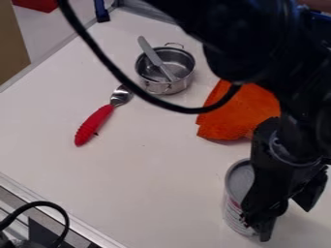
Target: Move the can on the left side og the table
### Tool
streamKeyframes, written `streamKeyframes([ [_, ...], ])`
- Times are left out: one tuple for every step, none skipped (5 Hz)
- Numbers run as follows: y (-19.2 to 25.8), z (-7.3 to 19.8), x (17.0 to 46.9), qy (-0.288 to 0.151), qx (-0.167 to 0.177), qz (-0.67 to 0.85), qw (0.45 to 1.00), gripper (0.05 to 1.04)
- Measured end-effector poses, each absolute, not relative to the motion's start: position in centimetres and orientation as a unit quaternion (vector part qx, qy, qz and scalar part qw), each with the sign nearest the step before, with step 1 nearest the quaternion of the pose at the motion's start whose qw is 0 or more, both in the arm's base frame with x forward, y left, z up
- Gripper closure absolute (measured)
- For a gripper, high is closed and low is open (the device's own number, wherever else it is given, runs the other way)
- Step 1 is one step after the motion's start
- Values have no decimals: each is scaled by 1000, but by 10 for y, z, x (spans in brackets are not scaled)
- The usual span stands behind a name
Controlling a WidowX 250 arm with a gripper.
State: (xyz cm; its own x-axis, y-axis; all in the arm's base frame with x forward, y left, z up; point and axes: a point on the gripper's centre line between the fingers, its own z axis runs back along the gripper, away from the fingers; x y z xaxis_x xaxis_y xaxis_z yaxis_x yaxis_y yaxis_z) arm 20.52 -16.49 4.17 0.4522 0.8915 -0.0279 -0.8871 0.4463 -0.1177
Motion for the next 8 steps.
streamKeyframes([
  [-151,45,212,-48,-64,572,816,83],
  [-133,48,221,-66,-71,643,760,83],
  [-106,47,223,-79,-79,703,702,83],
  [-84,41,227,-89,-74,730,674,83],
  [-58,34,223,-85,-69,758,643,83],
  [-40,35,216,-72,-65,775,625,83],
  [-23,31,211,-91,-63,766,633,83],
  [-4,30,207,-105,-64,758,641,83],
])
